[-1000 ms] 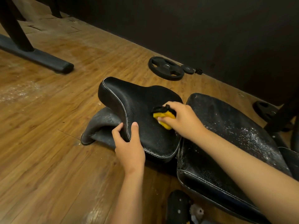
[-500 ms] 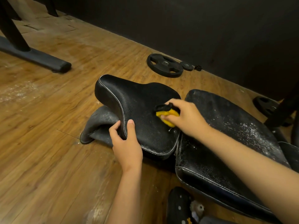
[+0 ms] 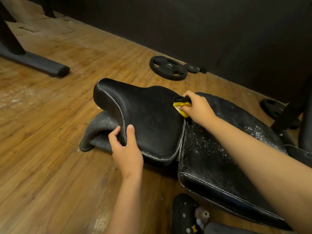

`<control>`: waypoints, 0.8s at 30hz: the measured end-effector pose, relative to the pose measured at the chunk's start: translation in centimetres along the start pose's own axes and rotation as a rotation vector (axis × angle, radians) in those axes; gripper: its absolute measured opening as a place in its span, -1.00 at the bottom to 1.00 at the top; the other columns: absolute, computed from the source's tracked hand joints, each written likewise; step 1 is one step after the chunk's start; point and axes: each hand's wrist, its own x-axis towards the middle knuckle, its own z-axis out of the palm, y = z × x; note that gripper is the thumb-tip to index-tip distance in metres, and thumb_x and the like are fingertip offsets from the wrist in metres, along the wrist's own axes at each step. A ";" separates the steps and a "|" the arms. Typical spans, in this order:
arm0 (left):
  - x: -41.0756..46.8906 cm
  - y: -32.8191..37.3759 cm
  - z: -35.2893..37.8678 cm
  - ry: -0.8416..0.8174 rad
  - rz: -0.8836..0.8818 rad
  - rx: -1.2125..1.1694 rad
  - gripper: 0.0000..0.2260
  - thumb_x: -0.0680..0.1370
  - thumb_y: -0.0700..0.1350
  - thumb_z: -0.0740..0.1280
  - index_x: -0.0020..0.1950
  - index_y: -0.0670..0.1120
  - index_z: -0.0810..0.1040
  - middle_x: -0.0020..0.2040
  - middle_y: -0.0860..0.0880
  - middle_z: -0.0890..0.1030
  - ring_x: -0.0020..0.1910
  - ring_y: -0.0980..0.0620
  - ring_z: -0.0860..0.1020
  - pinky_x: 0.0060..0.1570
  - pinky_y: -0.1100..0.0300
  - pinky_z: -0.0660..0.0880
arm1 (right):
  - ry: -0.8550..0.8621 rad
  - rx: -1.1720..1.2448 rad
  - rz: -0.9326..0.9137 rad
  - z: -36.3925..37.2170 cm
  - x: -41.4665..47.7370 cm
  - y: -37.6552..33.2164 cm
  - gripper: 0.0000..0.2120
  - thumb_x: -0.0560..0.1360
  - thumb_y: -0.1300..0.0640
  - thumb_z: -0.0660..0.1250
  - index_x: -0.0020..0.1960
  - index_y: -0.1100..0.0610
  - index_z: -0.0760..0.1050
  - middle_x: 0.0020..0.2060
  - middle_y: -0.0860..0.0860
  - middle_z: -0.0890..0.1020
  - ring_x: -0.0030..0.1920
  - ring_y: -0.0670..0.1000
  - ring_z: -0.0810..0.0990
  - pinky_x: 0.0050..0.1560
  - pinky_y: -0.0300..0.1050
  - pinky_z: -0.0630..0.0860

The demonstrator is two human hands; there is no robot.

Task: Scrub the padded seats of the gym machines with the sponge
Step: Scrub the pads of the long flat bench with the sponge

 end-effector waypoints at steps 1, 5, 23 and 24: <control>0.0 0.0 0.0 0.003 0.002 0.002 -0.71 0.56 0.10 0.32 0.24 0.03 0.48 0.03 0.18 0.53 0.04 0.16 0.49 -0.06 0.35 0.35 | 0.010 -0.008 -0.002 0.1 -0.1 -0.2 -0.81 0.46 0.07 0.43 -0.06 0.03 0.41 -0.13 -0.02 0.58 -0.02 0.06 0.56 -0.13 -0.08 0.41; 0.1 -0.2 0.1 0.014 0.012 -0.006 -0.70 0.57 0.08 0.32 0.25 0.01 0.48 0.01 0.20 0.53 0.03 0.17 0.49 0.00 0.28 0.35 | -0.102 0.090 -0.126 -0.6 -5.4 -1.1 -0.81 0.44 0.10 0.46 -0.02 0.05 0.48 -0.08 -0.04 0.61 -0.02 -0.08 0.58 0.01 -0.06 0.53; 0.5 -0.7 0.3 0.027 0.034 -0.058 -0.78 0.57 -0.01 0.34 0.20 -0.01 0.50 -0.02 0.21 0.57 -0.11 0.43 0.51 -0.08 0.41 0.38 | -0.057 -0.147 -0.093 0.0 8.1 1.8 -0.83 0.46 0.16 0.41 0.03 0.14 0.52 -0.04 0.08 0.61 0.03 0.09 0.55 0.06 0.16 0.51; 0.6 -0.7 0.3 0.027 0.037 -0.061 -0.77 0.57 -0.01 0.35 0.20 -0.02 0.51 -0.02 0.21 0.57 -0.11 0.43 0.52 -0.06 0.37 0.39 | -0.061 -0.147 -0.091 0.0 8.1 1.8 -0.83 0.46 0.15 0.41 0.03 0.12 0.52 -0.03 0.07 0.61 0.04 0.08 0.55 0.07 0.16 0.51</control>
